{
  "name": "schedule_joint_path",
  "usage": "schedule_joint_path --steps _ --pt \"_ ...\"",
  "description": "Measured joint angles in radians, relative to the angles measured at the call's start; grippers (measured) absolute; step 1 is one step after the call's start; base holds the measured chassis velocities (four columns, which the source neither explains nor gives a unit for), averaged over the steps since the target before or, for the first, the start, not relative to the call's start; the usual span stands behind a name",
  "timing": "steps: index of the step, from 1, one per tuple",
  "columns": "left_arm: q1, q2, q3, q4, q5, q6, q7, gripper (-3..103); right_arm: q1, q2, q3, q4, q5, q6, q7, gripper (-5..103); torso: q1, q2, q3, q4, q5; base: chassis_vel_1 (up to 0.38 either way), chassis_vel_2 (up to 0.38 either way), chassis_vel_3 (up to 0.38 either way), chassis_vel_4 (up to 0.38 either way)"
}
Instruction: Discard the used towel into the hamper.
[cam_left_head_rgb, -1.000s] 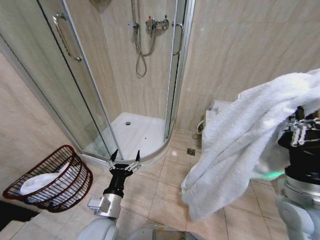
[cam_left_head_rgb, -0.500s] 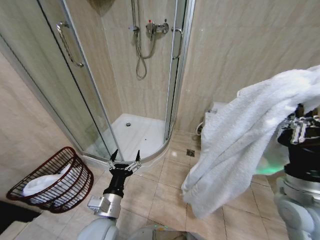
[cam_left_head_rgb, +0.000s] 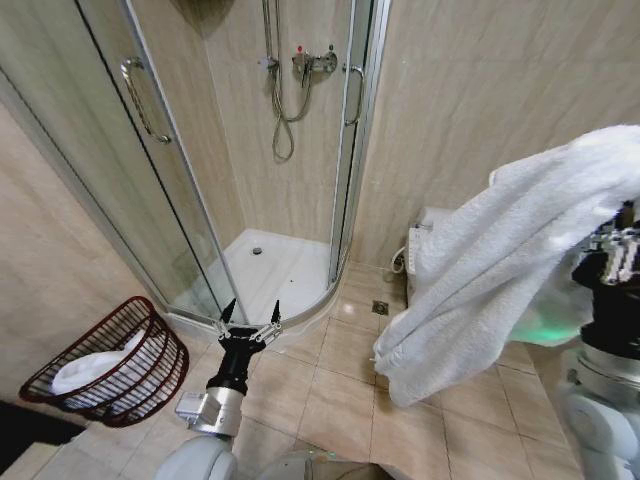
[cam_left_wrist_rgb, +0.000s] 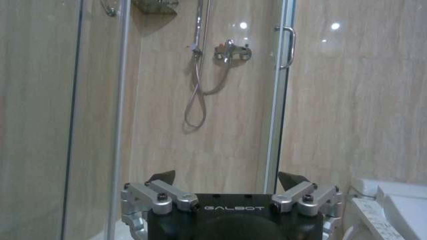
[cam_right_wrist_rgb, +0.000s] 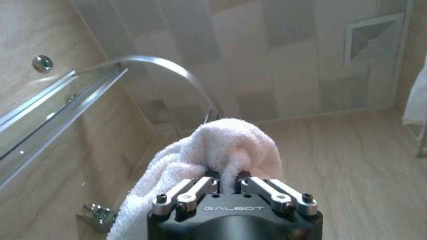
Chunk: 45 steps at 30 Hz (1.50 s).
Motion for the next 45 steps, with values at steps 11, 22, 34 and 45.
schedule_joint_path --steps 11,22,34,45 --pt "0.0 0.0 0.0 0.0 0.0 0.0 0.0 100 0.004 -0.013 0.008 0.012 0.043 0.005 -0.028 14 0.02 0.049 0.029 -0.0001 0.0002 0.0 0.0 0.0 0.0" --pt "0.0 0.0 0.0 0.0 0.0 0.0 0.0 100 -0.006 -0.015 -0.008 0.022 0.033 0.011 -0.034 14 0.041 0.098 0.057 -0.0001 -0.0001 0.0 0.0 0.0 0.0" --pt "0.0 0.0 0.0 0.0 0.0 0.0 0.0 100 -0.005 -0.009 -0.025 0.038 0.001 -0.03 -0.009 14 0.062 0.148 0.086 -0.0001 0.0 0.0 0.0 0.0 0.0" --pt "0.0 0.0 0.0 0.0 0.0 0.0 0.0 100 -0.028 0.004 0.011 0.042 0.021 -0.036 0.001 14 0.083 0.197 0.113 -0.0001 0.0001 0.0 0.0 0.0 0.0"
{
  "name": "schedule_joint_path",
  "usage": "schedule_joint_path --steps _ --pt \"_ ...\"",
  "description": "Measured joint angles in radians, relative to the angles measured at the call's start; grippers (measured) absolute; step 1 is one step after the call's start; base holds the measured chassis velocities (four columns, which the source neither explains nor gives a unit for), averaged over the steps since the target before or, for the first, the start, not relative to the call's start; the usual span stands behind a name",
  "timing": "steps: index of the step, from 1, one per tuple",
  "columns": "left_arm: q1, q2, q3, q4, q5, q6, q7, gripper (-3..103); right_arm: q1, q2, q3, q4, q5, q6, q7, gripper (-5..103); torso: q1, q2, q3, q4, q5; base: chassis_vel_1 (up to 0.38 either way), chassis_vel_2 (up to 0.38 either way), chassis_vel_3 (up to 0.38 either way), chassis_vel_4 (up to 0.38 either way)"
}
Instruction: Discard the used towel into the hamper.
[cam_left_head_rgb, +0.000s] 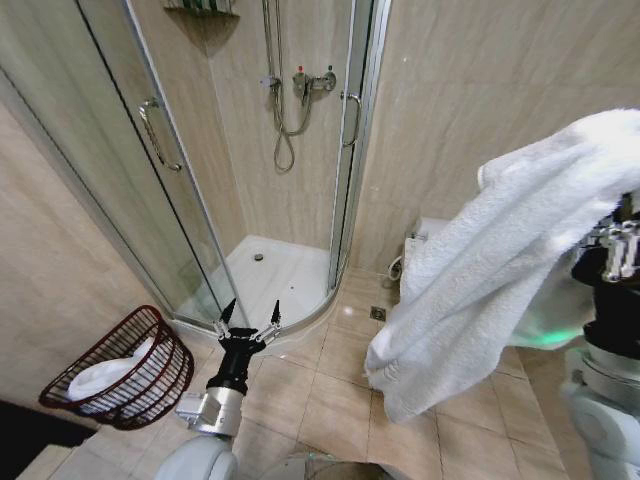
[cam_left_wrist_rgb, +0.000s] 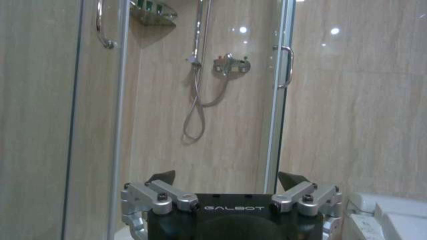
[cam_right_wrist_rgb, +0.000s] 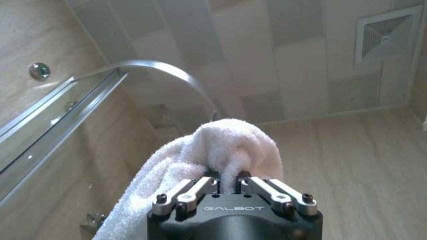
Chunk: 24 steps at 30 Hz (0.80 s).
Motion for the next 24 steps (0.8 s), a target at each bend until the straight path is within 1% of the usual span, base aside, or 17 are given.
schedule_joint_path --steps 5,7,13,16,19,20,24 --pt "0.0 0.0 0.0 0.0 0.0 0.0 0.0 100 -0.001 0.0 0.03 0.0 0.014 0.004 0.005 14 0.008 0.019 0.011 0.0001 -0.0002 0.0 0.0 0.0 0.0" --pt "0.0 0.0 0.0 0.0 0.0 0.0 0.0 100 -0.016 0.013 0.033 0.0 0.015 0.014 -0.002 14 0.014 0.032 0.018 0.0 0.0 0.0 0.0 0.0 0.0" --pt "0.0 0.0 0.0 0.0 0.0 0.0 0.0 100 -0.026 0.019 0.065 0.0 0.027 0.025 -0.002 14 0.024 0.056 0.031 0.0 0.0 0.0 0.0 0.0 0.0" --pt "0.0 0.0 0.0 0.0 0.0 0.0 0.0 100 -0.028 0.014 0.085 0.0 0.043 0.018 0.005 14 0.029 0.067 0.039 0.0 0.0 0.0 0.0 0.0 0.0" --pt "0.0 0.0 0.0 0.0 0.0 0.0 0.0 100 -0.023 0.002 0.095 0.0 0.061 0.0 0.033 14 0.036 0.085 0.049 0.0001 0.0 0.0 0.0 0.0 0.0" --pt "0.0 0.0 0.0 0.0 0.0 0.0 0.0 100 -0.023 0.002 0.095 0.0 0.061 0.0 0.033 14 0.036 0.085 0.049 0.0001 0.0 0.0 0.0 0.0 0.0" --pt "0.0 0.0 0.0 0.0 0.0 0.0 0.0 100 -0.025 0.003 0.103 0.0 0.067 -0.004 0.039 14 0.045 0.106 0.061 0.0 0.0 0.0 0.0 0.0 0.0"
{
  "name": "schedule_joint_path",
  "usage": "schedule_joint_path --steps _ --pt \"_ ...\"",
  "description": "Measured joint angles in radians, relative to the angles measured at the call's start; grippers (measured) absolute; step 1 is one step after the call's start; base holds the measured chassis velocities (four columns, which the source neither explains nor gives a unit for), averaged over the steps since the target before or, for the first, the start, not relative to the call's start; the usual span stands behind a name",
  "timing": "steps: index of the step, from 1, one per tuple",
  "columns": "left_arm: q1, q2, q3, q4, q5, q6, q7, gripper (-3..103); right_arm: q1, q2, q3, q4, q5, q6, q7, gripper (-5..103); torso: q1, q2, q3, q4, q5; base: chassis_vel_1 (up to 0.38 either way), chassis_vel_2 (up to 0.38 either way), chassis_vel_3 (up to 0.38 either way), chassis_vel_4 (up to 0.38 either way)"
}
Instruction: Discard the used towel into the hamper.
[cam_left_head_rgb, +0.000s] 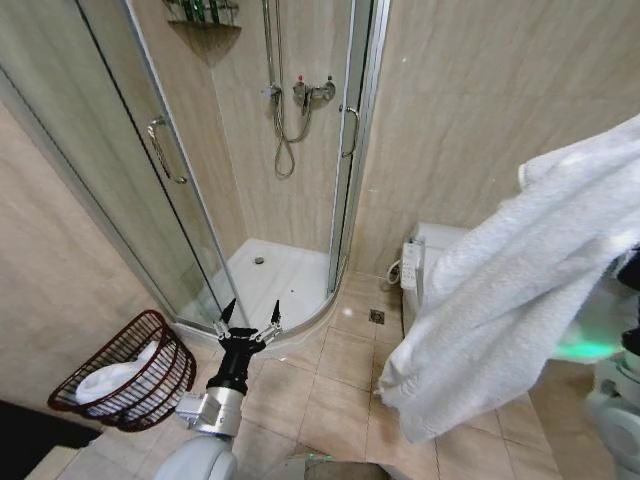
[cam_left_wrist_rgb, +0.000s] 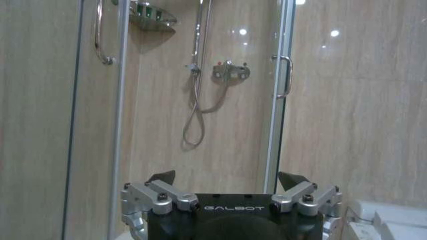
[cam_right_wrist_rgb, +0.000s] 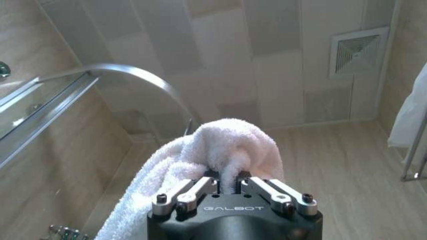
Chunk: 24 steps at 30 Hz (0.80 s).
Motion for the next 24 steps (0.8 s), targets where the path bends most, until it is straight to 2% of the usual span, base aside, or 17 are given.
schedule_joint_path --steps 13,24 --pt "0.0 0.0 0.0 0.0 0.0 0.0 0.0 100 -0.011 -0.009 0.098 -0.002 0.056 0.001 -0.002 14 0.028 0.063 0.035 0.0 0.0 0.0 0.0 0.0 0.0" --pt "0.0 0.0 0.0 0.0 0.0 0.0 0.0 100 -0.017 0.007 0.102 -0.01 0.054 0.008 -0.011 14 0.05 0.112 0.061 0.0 0.0 0.0 0.0 0.0 0.0"
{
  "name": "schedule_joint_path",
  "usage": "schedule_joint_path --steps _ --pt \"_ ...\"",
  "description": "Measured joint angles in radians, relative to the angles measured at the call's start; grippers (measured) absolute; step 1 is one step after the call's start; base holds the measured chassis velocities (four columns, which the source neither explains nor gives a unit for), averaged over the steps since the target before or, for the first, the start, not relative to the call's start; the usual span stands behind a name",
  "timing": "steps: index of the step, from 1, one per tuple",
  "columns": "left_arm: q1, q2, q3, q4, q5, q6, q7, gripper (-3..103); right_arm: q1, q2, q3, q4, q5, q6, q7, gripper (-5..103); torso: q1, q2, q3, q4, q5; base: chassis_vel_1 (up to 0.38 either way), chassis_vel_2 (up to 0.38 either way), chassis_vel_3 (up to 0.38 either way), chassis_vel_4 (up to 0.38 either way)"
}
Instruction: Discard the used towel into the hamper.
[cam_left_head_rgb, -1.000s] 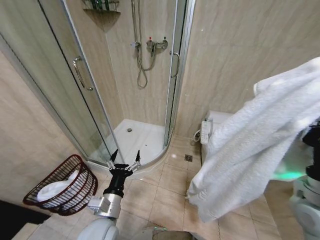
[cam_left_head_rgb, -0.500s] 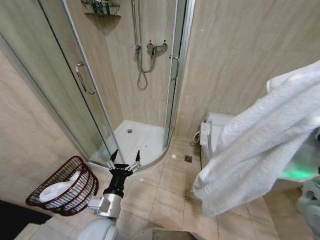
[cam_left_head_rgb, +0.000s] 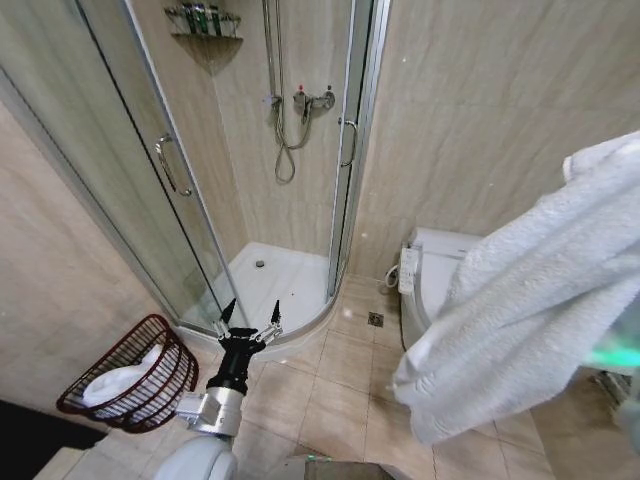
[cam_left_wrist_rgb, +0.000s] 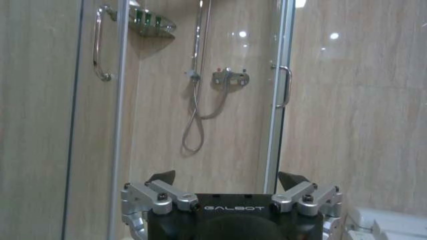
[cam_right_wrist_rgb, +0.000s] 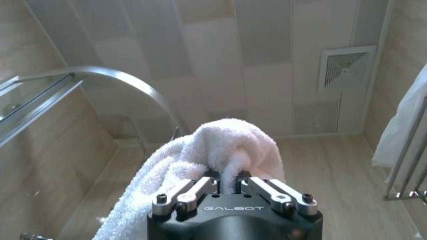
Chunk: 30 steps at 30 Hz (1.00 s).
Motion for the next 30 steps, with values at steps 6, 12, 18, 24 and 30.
schedule_joint_path --steps 6,12,18,24,30 --pt "0.0 0.0 0.0 0.0 0.0 0.0 0.0 100 -0.002 0.003 -0.002 0.0 -0.003 0.004 -0.004 14 0.012 0.027 0.015 0.0 0.0 0.0 0.0 0.0 0.0" --pt "0.0 0.0 0.0 0.0 0.0 0.0 0.0 100 -0.005 0.008 -0.008 0.003 -0.008 0.008 -0.006 14 0.024 0.054 0.03 0.0 0.0 0.0 0.0 0.0 0.0" --pt "0.0 0.0 0.0 0.0 0.0 0.0 0.0 100 -0.006 0.007 -0.005 0.005 -0.009 0.018 -0.001 14 0.039 0.087 0.048 0.0 0.0 0.0 0.0 0.0 0.0" --pt "0.0 0.0 0.0 0.0 0.0 0.0 0.0 100 -0.012 0.004 0.013 0.005 0.001 0.021 0.001 14 0.051 0.114 0.063 -0.0001 0.0 0.0 0.0 0.0 0.0" --pt "0.0 0.0 0.0 0.0 0.0 0.0 0.0 100 -0.017 0.011 0.006 0.008 -0.001 0.025 -0.001 14 0.067 0.15 0.083 0.0 0.0 0.0 0.0 0.0 0.0"
